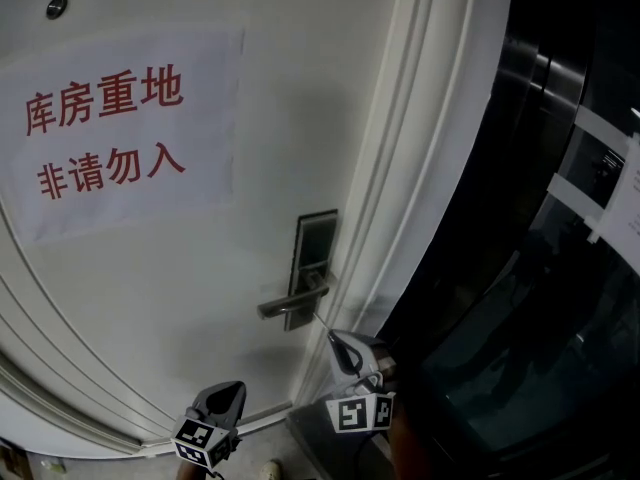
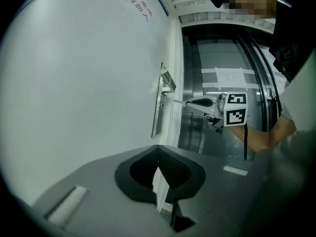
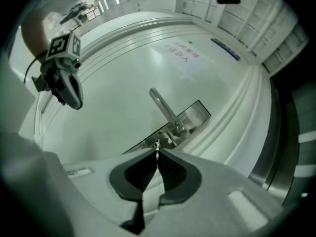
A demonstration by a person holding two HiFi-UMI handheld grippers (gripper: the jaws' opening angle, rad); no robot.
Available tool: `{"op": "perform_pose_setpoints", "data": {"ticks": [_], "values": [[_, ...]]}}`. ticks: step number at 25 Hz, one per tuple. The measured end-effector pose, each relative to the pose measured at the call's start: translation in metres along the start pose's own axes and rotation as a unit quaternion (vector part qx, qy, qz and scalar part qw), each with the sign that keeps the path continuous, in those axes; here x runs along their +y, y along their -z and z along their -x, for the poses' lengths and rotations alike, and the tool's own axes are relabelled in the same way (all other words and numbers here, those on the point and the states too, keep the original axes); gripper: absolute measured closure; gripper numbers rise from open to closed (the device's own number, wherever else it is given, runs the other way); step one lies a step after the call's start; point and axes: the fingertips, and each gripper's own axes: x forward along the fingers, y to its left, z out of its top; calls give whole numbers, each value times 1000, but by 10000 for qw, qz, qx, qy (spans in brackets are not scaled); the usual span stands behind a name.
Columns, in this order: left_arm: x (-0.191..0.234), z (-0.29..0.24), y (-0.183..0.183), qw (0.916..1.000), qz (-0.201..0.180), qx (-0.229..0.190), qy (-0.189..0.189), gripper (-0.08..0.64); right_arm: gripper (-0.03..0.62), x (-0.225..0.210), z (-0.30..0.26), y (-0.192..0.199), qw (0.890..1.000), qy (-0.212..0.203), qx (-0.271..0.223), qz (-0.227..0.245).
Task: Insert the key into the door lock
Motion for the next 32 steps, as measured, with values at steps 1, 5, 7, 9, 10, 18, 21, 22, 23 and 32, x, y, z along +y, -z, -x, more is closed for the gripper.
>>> {"op": "perform_pose_setpoints", "data": {"ticks": [1,5,7,9,10,18,21,22,23,32], "values": [[1,-1,1,10000,8,5,-7,557,583,1,-4,-2,9998,-5,0,186],[3,-3,2,10000,42,19,-6,557,583,4,-17,-1,9972,1,58,743],[3,-4,4,10000,57,41,0,557,583,5,-21,2,9956,15,107,935],[5,-4,6,10000,73,63,-7,557,583,5,-25,4,9937,37,146,1111],[6,-5,7,9999,81,71,-13,557,583,5,-27,5,9930,35,158,1171],[13,-8,10,9999,117,99,6,557,583,7,-38,12,9901,37,277,1378],[15,-10,11,9998,134,114,13,557,583,6,-41,14,9900,63,308,1378],[16,-10,12,9998,140,121,16,557,583,6,-42,14,9899,53,323,1378],[16,-10,12,9998,144,130,19,557,583,7,-43,15,9898,36,336,1381],[24,-8,12,9998,175,112,-9,557,583,8,-53,17,9873,31,483,1511]]}}
